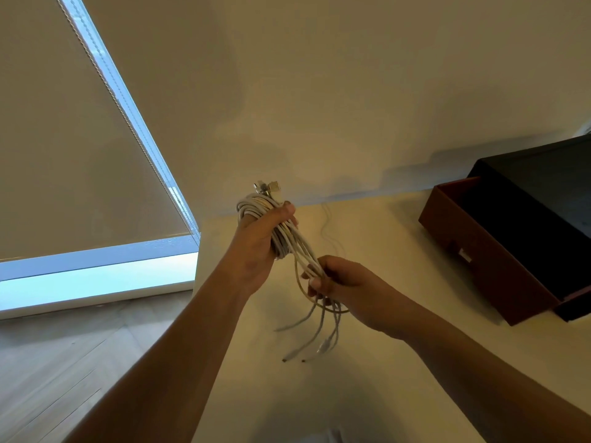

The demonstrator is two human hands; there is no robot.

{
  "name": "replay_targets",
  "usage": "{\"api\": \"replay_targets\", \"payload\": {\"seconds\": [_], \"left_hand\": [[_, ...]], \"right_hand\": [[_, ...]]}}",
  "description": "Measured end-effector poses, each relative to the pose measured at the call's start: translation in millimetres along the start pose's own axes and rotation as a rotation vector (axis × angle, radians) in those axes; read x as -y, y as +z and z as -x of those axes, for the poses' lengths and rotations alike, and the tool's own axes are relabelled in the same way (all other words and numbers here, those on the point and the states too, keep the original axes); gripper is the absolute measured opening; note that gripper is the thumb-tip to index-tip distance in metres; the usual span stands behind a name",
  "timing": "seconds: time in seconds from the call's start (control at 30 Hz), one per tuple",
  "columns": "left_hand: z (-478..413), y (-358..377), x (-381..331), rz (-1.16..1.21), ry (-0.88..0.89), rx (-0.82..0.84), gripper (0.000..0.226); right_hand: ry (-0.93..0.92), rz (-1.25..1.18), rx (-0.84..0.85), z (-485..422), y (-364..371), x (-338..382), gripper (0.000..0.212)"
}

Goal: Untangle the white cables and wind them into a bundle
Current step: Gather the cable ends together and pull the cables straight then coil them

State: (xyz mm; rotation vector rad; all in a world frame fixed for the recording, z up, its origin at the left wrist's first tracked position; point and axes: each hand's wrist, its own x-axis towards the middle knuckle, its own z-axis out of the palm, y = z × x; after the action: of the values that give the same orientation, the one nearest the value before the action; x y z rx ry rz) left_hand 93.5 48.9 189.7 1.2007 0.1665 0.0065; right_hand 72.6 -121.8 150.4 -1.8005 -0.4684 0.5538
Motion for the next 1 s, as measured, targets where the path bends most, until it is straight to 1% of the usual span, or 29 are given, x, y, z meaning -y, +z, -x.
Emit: {"api": "replay_targets", "payload": {"seconds": [0.07,0.13,0.2,0.4,0.47,0.5,0.57,0.6,0.63,0.67,0.7,0.77,0.8,0.83,0.9,1.0], "left_hand": [[-2,-1,-2,0.018,-0.026,-0.016,0.020],[-4,-1,-6,0.035,-0.029,-0.041,0.015],[-6,-1,-10,0.049,-0.012,-0.061,0.015],[-11,-7,-27,0.154,0.064,-0.088,0.021],[-12,-10,-27,0.125,0.059,-0.083,0.018],[-12,-11,-25,0.111,0.042,-0.080,0.016],[-11,-10,-18,0.094,-0.002,-0.070,0.012],[-10,-9,-14,0.089,-0.022,-0.062,0.010],[-10,-8,-10,0.084,-0.039,-0.054,0.009],[-9,-7,-7,0.079,-0.054,-0.045,0.009],[-8,-5,-3,0.074,-0.067,-0.037,0.008],[-6,-2,3,0.062,-0.089,-0.026,0.008],[-4,1,5,0.052,-0.095,-0.020,0.008],[-2,3,7,0.040,-0.097,-0.014,0.009],[1,7,8,0.015,-0.094,-0.006,0.009],[5,9,8,-0.018,-0.093,0.010,0.007]], "right_hand": [[0.039,0.191,0.069,1,-3,-5,0.003],[0.127,0.360,0.138,4,-4,-12,0.010],[0.212,0.446,0.169,5,-3,-25,0.011],[0.415,0.423,0.192,21,4,-81,0.017],[0.425,0.415,0.131,26,3,-95,0.008],[0.410,0.443,0.115,26,-1,-97,0.019],[0.386,0.487,0.146,23,-10,-91,0.066],[0.354,0.491,0.155,20,-14,-82,0.080],[0.293,0.476,0.132,17,-18,-70,0.086],[0.230,0.426,0.076,13,-21,-56,0.083],[0.150,0.348,-0.006,9,-22,-42,0.074],[-0.016,0.196,-0.188,1,-20,-14,0.052],[-0.072,0.145,-0.242,-3,-18,-3,0.041],[-0.111,0.113,-0.258,-7,-14,7,0.033],[-0.123,0.104,-0.235,-13,-8,19,0.023],[-0.091,0.181,-0.226,-18,-4,26,0.019]]}}
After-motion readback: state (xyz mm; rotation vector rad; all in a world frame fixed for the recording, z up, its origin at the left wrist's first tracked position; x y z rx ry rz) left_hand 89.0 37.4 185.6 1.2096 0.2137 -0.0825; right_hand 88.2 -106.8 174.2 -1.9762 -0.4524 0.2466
